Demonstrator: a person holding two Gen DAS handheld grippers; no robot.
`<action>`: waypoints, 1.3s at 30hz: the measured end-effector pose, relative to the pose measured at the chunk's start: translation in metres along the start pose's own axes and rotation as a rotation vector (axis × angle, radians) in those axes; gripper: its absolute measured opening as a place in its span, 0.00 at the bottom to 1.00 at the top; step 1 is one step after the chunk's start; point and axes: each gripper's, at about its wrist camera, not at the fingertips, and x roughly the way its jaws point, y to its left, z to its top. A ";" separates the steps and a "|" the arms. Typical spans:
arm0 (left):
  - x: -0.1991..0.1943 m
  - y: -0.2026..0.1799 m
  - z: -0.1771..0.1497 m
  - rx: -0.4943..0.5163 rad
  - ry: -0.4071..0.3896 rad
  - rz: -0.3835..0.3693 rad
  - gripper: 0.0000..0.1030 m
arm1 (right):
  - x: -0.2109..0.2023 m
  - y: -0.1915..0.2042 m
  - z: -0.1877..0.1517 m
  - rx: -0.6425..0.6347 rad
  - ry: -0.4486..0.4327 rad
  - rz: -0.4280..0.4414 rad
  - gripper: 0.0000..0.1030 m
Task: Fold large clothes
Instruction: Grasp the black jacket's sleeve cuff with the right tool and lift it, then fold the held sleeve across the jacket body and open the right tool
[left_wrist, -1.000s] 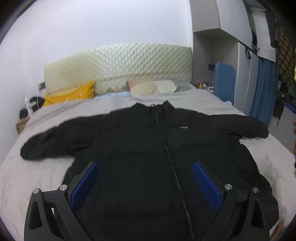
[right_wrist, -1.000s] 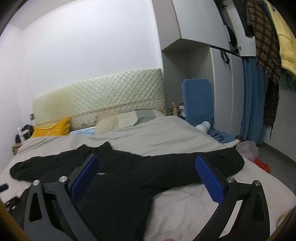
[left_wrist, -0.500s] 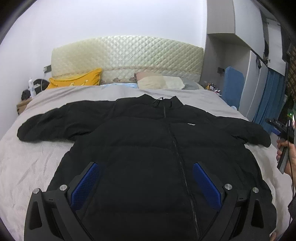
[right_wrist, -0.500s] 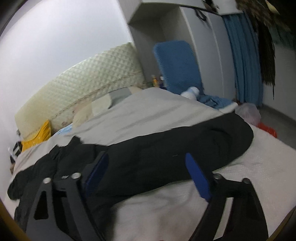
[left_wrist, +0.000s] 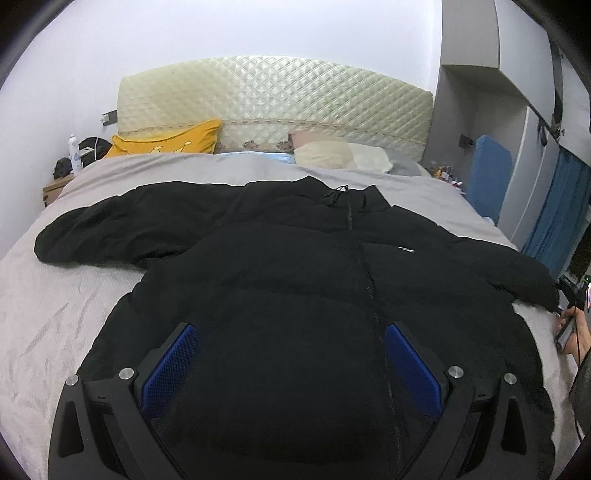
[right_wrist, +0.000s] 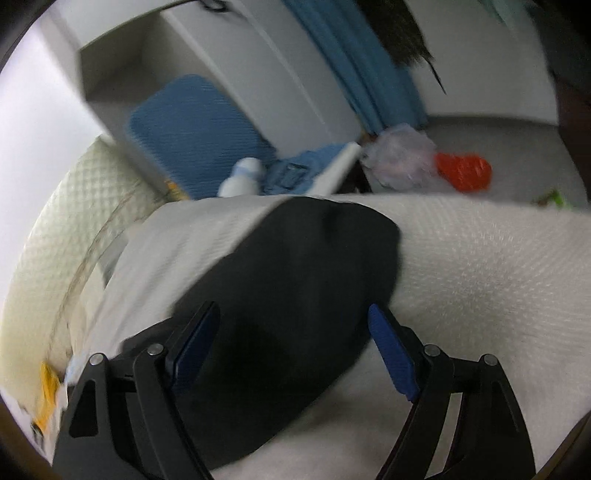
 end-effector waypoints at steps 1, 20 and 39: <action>0.004 -0.002 0.001 0.004 0.001 0.011 0.99 | 0.009 -0.006 0.003 0.032 0.002 0.031 0.80; 0.004 0.002 0.006 0.082 0.019 0.071 0.99 | -0.073 0.066 0.054 -0.182 -0.137 0.080 0.04; -0.060 0.050 0.009 0.039 -0.072 -0.029 0.99 | -0.299 0.334 -0.020 -0.632 -0.319 0.263 0.04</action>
